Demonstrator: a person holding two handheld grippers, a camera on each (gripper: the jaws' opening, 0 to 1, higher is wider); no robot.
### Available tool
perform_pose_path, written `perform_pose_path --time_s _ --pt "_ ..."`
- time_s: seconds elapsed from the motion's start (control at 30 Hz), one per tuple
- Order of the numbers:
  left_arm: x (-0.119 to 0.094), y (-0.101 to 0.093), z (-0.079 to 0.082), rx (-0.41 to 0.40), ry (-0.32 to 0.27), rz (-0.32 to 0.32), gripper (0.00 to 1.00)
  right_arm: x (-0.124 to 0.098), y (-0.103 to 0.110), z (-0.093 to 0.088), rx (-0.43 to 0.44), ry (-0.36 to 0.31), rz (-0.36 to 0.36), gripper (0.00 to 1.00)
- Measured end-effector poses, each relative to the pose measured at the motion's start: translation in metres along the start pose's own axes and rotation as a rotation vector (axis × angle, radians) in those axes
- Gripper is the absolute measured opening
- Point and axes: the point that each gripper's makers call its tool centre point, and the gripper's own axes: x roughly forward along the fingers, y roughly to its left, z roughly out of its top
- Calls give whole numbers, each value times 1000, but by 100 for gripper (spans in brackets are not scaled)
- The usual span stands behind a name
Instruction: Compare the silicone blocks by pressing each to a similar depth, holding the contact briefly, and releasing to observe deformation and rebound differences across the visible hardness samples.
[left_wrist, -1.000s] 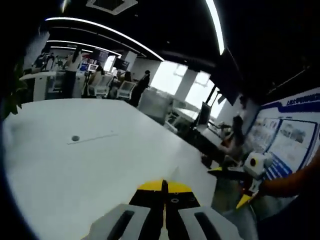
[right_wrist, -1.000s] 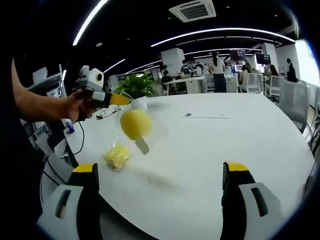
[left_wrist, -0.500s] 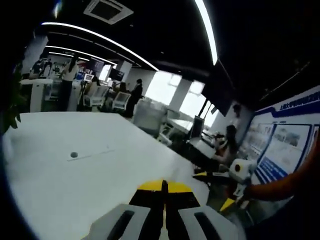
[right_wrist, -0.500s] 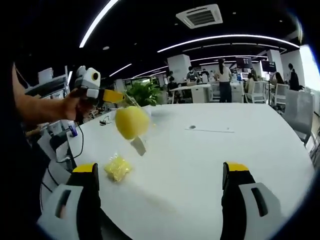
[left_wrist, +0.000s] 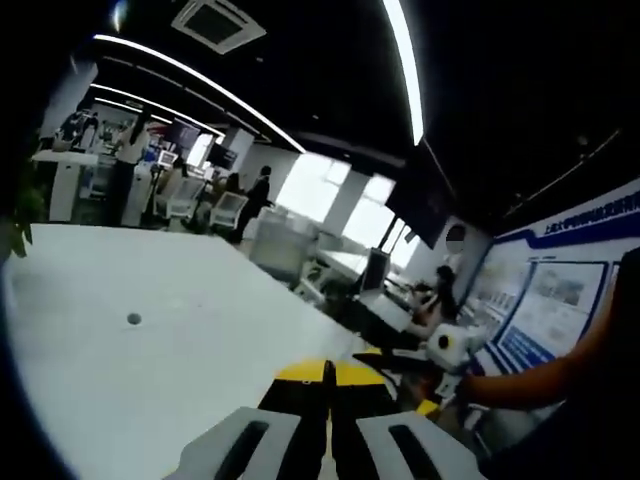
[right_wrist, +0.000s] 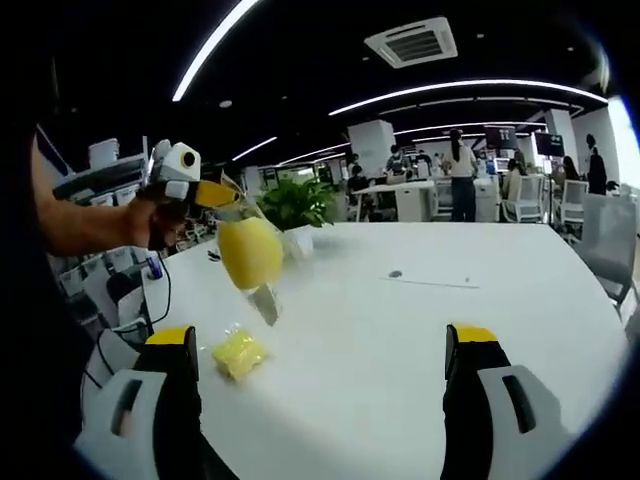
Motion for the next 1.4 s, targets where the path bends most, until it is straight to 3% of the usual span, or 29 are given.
perform_pose_path --time_s 0.2,0.7,0.97,1.2,1.4 --pt "1 -11 6 21 1 -14 0 12 6 10 -12 -13 48 96" --pt "-2 -62 43 49 -58 -117 0 32 40 55 -39 -116 210 94" --pt "-3 -73 37 46 -59 -129 0 36 70 71 -17 -176 326 81" --pt "-3 -71 22 20 -49 -122 0 40 88 67 -10 -179 392 64" --pt "-4 -69 16 6 -45 -119 0 41 90 63 8 -178 414 52"
